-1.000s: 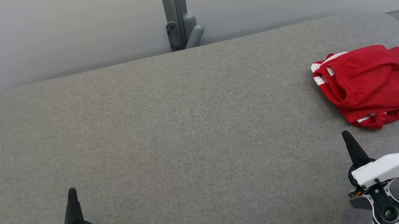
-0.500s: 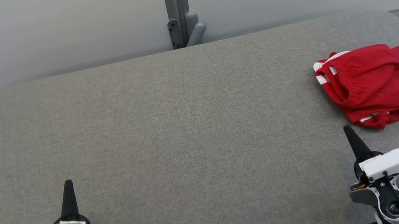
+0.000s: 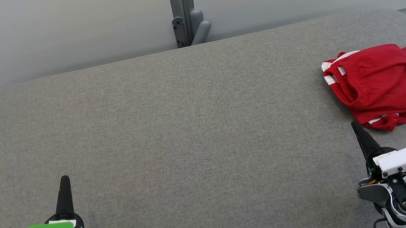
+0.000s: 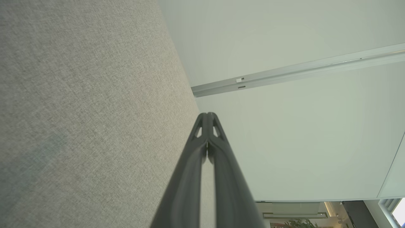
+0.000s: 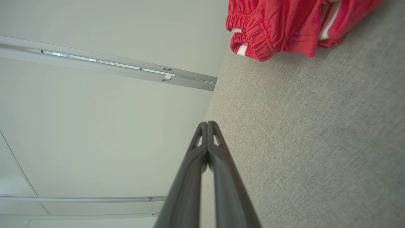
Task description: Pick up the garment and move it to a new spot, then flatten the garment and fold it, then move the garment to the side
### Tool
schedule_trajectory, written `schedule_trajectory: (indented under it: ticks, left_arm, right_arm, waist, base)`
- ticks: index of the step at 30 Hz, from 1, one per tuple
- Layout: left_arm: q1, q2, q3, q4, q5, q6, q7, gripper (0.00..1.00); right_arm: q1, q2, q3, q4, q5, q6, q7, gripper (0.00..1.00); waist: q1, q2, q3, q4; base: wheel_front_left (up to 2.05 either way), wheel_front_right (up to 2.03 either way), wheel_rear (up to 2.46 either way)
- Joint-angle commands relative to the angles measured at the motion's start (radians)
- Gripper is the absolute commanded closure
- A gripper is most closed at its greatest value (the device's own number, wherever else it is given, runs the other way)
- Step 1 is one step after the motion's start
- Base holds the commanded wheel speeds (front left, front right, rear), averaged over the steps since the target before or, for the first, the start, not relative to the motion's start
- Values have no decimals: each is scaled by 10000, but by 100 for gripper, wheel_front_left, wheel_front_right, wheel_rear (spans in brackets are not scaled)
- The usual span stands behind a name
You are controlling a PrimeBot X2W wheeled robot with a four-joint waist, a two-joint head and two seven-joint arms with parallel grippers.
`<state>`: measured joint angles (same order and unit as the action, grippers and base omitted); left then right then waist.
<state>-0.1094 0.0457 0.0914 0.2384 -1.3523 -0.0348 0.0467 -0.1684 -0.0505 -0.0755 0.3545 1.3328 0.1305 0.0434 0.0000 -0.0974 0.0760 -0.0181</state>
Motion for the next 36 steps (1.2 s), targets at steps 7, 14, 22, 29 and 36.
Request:
schedule_trajectory:
  ticks: [7,14,22,29,36]
  left_arm:
    - [-260,61,118,-178,-712,-6,199,100]
    - [-323,63,195,-275,-1220,-6,340,100]
    - [-369,67,265,-357,-1772,-6,489,100]
    - [-440,71,321,-436,-2222,-7,620,100]
    - [-461,72,373,-505,-2547,-7,726,100]
  right_arm:
    - [-184,-90,-96,-155,753,5,188,100]
    - [-218,-114,-152,-205,1336,5,309,100]
    - [-254,-135,-208,-261,1973,4,446,100]
    - [-259,-155,-247,-308,2507,4,545,100]
    - [-292,-168,-265,-340,2916,4,618,100]
  waist:
    - [0,-1,37,36]
    - [0,-1,73,71]
    - [0,-1,114,110]
    - [0,-1,149,145]
    - [0,-1,180,174]
  base:
    - [0,0,0]
    - [0,0,0]
    - [0,0,0]
    - [0,0,0]
    - [0,0,0]
